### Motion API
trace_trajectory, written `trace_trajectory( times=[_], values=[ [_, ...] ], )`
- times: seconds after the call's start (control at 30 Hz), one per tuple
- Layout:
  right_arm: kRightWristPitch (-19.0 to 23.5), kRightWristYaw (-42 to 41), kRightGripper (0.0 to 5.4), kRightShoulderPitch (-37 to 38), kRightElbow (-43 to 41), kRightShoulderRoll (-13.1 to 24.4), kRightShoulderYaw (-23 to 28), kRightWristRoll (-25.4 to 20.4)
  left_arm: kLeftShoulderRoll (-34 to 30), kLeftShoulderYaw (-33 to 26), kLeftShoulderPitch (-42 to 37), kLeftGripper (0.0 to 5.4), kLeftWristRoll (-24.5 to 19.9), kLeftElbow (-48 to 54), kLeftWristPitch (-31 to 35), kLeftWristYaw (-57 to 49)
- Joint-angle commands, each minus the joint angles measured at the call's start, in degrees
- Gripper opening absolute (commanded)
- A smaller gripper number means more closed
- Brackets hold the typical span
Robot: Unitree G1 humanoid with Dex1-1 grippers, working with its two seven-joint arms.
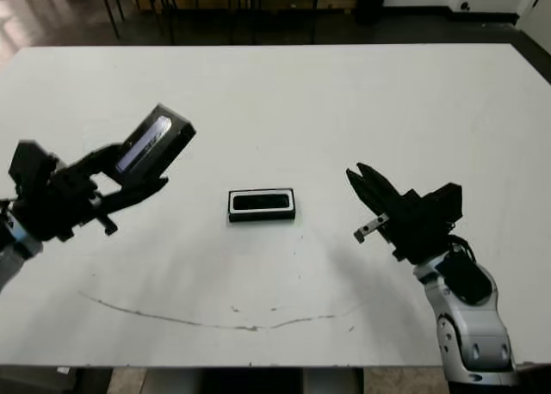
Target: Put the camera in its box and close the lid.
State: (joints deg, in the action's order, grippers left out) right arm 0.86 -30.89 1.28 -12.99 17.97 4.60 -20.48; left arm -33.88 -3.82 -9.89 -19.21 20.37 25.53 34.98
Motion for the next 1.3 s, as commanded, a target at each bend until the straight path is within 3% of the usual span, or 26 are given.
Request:
trace_trajectory(
  times=[0.03, 0.27, 0.6, 0.87, 1.3],
  values=[
    [0.0, 0.5, 0.0, 0.6, 0.3, -0.2, 0.0, 0.5, -0.4, 4.2, -4.3, 1.59, 1.6, -4.5, 1.9, 2.1],
    [-0.2, 0.7, 0.0, 0.7, 0.2, -0.1, 0.1, 0.6, 3.0, 11.4, -10.4, 1.59, 6.0, -12.9, -1.1, 3.4],
    [-0.1, 1.4, 0.0, 0.6, 0.3, 0.1, 0.2, 1.5, 5.5, 17.2, -18.0, 1.59, 9.4, -29.0, -12.3, 15.2],
    [0.8, 1.7, 0.0, 0.2, 0.7, 0.3, 0.2, 1.3, 6.4, 18.1, -20.0, 1.59, 12.6, -34.7, -17.9, 18.1],
    [0.6, 2.2, 0.0, -0.1, 1.2, 0.4, -0.1, 2.0, 12.5, 14.3, -17.7, 1.59, 9.5, -37.8, -15.2, 13.8]
  ],
)
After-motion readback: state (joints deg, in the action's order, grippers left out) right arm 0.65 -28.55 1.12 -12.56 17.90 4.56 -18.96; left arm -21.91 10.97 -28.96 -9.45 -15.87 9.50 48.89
